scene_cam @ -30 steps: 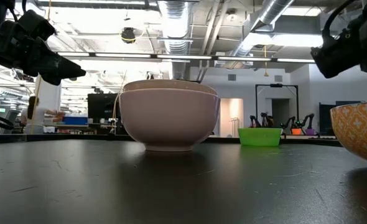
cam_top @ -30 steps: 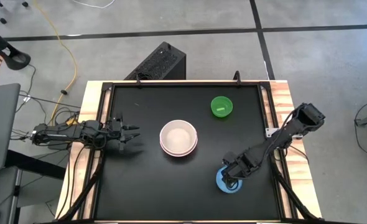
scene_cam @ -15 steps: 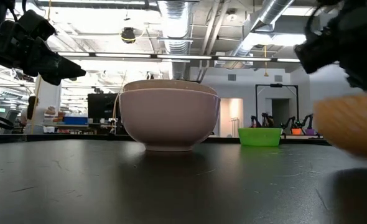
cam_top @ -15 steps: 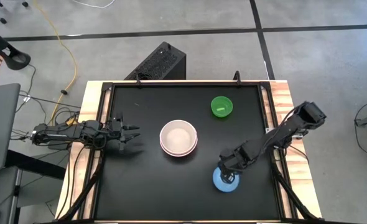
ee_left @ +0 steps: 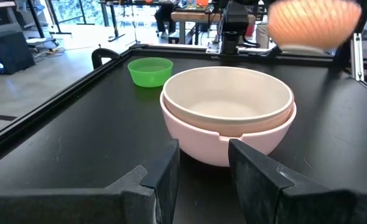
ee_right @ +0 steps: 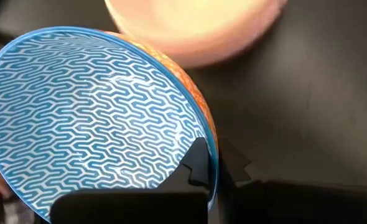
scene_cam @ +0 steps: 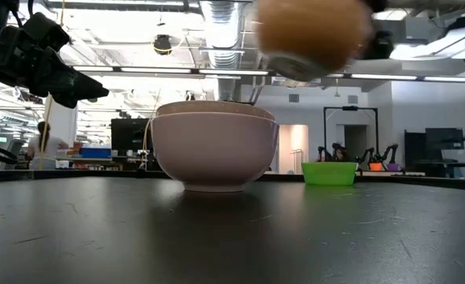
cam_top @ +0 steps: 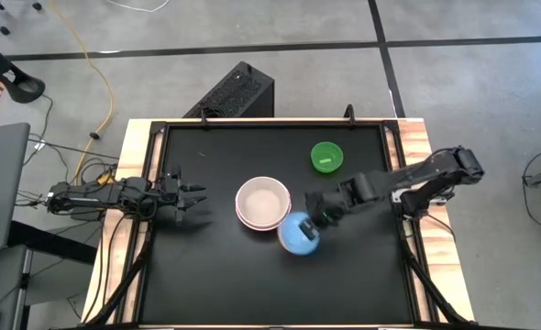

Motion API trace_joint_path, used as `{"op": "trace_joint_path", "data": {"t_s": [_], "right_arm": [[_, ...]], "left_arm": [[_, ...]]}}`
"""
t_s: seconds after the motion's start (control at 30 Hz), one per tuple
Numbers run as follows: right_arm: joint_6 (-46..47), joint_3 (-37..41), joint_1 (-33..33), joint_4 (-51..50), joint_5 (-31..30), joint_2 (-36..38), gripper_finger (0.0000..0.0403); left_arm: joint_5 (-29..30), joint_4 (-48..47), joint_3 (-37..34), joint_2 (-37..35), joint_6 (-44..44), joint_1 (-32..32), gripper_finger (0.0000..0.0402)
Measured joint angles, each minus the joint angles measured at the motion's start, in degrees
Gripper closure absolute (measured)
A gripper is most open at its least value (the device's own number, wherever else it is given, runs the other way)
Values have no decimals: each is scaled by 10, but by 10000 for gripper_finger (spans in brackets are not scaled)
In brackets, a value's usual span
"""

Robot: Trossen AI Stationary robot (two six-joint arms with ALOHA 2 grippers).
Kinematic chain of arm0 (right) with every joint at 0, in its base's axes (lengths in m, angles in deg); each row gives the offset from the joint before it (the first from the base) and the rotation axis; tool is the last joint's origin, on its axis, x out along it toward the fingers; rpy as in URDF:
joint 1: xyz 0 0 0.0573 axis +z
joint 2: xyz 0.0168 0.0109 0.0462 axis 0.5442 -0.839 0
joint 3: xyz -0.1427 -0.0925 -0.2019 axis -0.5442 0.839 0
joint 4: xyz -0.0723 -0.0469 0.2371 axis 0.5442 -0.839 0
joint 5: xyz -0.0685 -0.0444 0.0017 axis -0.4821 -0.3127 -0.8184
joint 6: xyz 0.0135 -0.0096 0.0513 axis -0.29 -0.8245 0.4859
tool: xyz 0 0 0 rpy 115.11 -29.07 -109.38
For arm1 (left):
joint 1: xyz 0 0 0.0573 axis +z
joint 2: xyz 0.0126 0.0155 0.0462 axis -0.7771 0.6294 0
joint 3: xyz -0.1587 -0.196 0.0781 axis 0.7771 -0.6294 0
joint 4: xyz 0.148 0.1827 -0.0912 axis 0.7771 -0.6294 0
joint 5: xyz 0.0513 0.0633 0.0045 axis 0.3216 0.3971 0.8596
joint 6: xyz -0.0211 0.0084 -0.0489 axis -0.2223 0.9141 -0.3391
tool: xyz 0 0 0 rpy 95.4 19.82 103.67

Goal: Nest bowls inside each other
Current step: Stack the blue bowl on the grey bowl

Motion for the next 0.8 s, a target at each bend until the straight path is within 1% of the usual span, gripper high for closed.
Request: {"op": "trace_joint_path", "data": {"t_s": [0.17,0.33,0.4,0.6,0.7,0.8], "right_arm": [[-93,-85,-59,0,1,-50,391],[-137,-186,-112,-2,6,-134,391],[-140,-234,-127,-22,6,-177,390],[-184,-366,-154,-135,12,-278,390],[-189,-403,-165,-155,11,-304,390],[-190,-415,-176,-160,11,-315,390]], "left_arm": [[0,0,0,0,0,0,274],[0,0,0,0,0,0,274],[0,0,0,0,0,0,274],[0,0,0,0,0,0,274],[0,0,0,0,0,0,274],[0,0,0,0,0,0,274]]}}
